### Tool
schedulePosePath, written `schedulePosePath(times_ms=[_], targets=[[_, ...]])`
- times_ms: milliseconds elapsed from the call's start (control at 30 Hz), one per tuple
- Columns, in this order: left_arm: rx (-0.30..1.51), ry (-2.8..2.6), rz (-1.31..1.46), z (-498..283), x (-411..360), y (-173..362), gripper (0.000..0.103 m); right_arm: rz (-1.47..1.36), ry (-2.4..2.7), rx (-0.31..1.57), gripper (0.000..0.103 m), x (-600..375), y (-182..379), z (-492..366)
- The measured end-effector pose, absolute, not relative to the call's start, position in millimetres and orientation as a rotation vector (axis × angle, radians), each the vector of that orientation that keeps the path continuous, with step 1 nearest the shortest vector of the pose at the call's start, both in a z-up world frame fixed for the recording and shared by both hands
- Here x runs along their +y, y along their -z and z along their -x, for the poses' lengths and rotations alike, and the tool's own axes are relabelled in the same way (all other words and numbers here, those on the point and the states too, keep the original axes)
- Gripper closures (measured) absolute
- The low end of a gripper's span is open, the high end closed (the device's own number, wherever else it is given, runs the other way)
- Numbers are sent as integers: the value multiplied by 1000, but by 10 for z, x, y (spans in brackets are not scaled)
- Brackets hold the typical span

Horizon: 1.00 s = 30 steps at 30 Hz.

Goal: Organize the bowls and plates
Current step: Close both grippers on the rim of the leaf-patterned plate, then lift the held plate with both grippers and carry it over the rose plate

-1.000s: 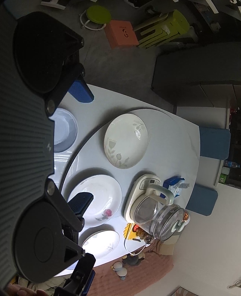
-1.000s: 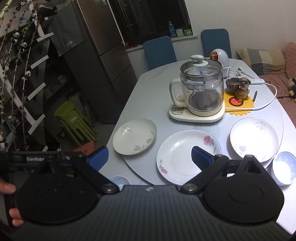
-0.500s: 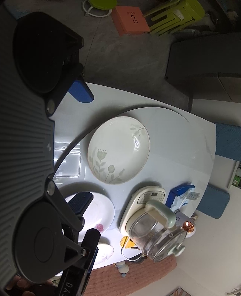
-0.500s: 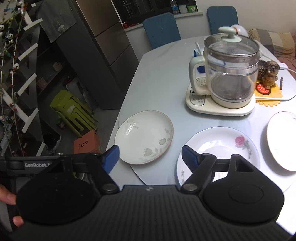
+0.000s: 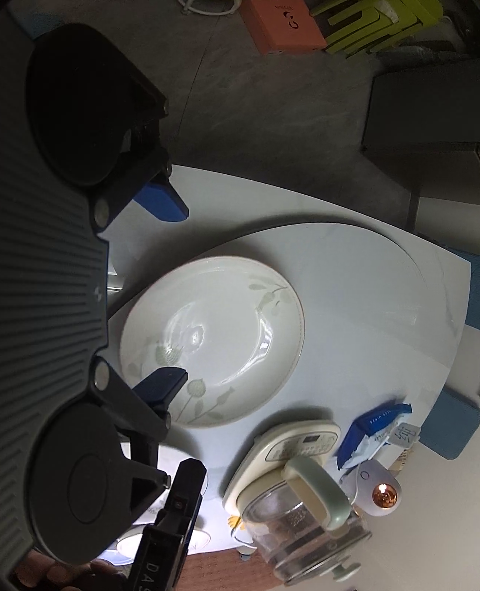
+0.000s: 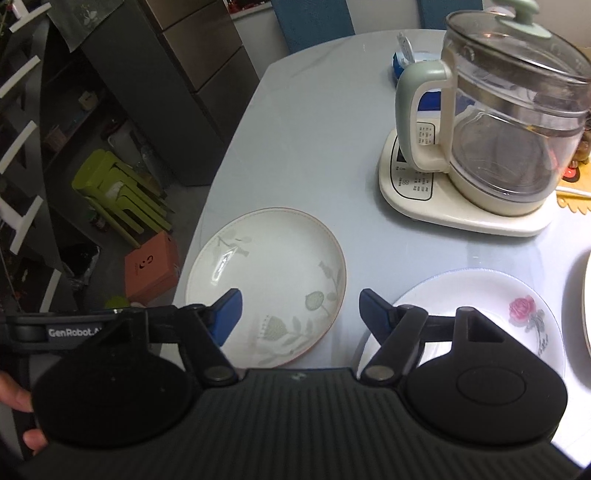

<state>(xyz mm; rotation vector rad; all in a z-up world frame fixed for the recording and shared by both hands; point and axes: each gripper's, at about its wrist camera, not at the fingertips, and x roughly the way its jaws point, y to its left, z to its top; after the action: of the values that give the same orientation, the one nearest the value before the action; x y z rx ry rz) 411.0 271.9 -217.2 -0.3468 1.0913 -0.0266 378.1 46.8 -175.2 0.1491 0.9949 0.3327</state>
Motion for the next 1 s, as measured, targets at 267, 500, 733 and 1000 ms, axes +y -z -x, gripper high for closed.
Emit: schedulePosePath(times_ms=[267, 500, 733, 1000], targets=[[1120, 29, 368, -4392, 2817, 2497, 37, -123, -312, 1040, 49, 552, 2045, -4169], [1158, 40, 403, -4553, 2878, 2774, 73, -100, -309, 1091, 75, 579, 2283, -4347], [1170, 71, 397, -4654, 2923, 2893, 84, -107, -313, 1112, 87, 517, 2436, -4435], [1179, 87, 423, -4679, 2948, 2880, 84, -171, -356, 1143, 86, 402, 2481, -4490]])
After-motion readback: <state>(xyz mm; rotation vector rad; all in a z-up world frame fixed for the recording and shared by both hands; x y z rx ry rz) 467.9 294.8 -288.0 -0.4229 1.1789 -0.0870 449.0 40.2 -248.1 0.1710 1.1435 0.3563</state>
